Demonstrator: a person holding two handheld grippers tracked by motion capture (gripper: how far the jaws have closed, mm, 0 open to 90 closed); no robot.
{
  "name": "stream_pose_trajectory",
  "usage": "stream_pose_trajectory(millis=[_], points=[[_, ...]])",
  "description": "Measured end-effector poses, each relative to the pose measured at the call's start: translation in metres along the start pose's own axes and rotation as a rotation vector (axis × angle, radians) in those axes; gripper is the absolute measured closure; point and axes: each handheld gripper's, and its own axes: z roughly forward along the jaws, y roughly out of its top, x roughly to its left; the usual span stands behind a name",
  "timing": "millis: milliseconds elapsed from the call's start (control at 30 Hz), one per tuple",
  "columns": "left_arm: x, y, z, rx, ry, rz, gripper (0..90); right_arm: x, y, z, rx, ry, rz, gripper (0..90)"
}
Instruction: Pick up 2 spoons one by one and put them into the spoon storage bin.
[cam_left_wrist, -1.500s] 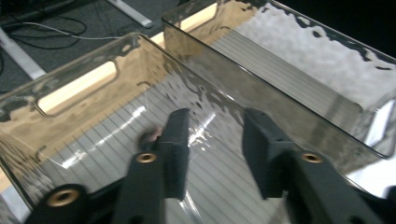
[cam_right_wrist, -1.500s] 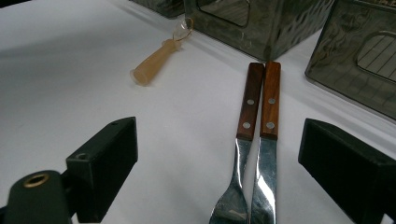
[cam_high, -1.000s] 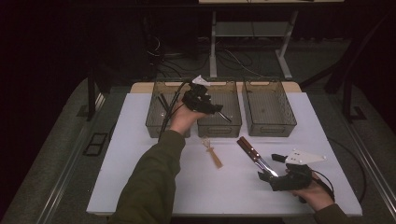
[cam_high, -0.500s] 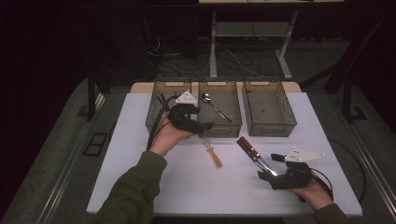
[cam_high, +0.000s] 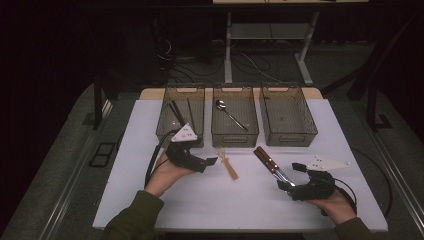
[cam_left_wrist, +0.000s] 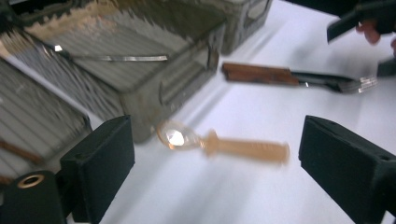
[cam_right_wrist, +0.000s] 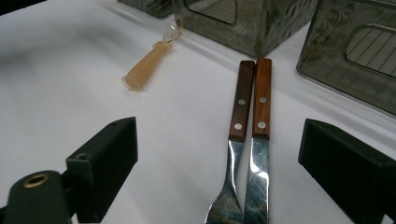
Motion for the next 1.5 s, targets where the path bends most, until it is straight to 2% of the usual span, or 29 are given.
stream_pose_trajectory(millis=[167,300,467,700,833,967,1067,1300,1500], points=[[-0.007,-0.023,-0.007,-0.001,0.011,-0.005,4.9,-0.002,0.002,0.0,-0.007,-0.003,0.01,11.4],[-0.011,-0.039,-0.013,0.002,0.005,-0.006,1.6,-0.002,0.003,0.0,-0.013,-0.014,0.006,11.4],[-0.014,-0.053,-0.021,-0.004,-0.002,-0.005,0.0,-0.001,0.006,0.002,-0.011,-0.01,0.005,11.4],[-0.018,-0.07,-0.03,-0.017,-0.004,-0.038,0.0,0.004,0.015,0.008,0.007,-0.016,-0.006,11.3],[-0.019,-0.076,-0.034,-0.01,0.005,-0.046,0.0,0.005,0.02,0.012,0.032,-0.023,-0.012,11.3],[-0.021,-0.079,-0.036,-0.012,-0.003,-0.058,0.0,0.007,0.027,0.018,0.037,-0.011,-0.001,11.4],[-0.022,-0.078,-0.036,-0.004,-0.005,-0.045,0.0,0.009,0.033,0.023,0.043,-0.006,-0.003,11.4],[-0.023,-0.078,-0.034,0.004,-0.01,-0.042,0.0,0.016,0.043,0.038,0.046,0.022,-0.018,11.4],[-0.024,-0.078,-0.032,0.011,-0.02,-0.038,0.0,0.024,0.05,0.054,0.072,0.046,-0.026,11.5]])
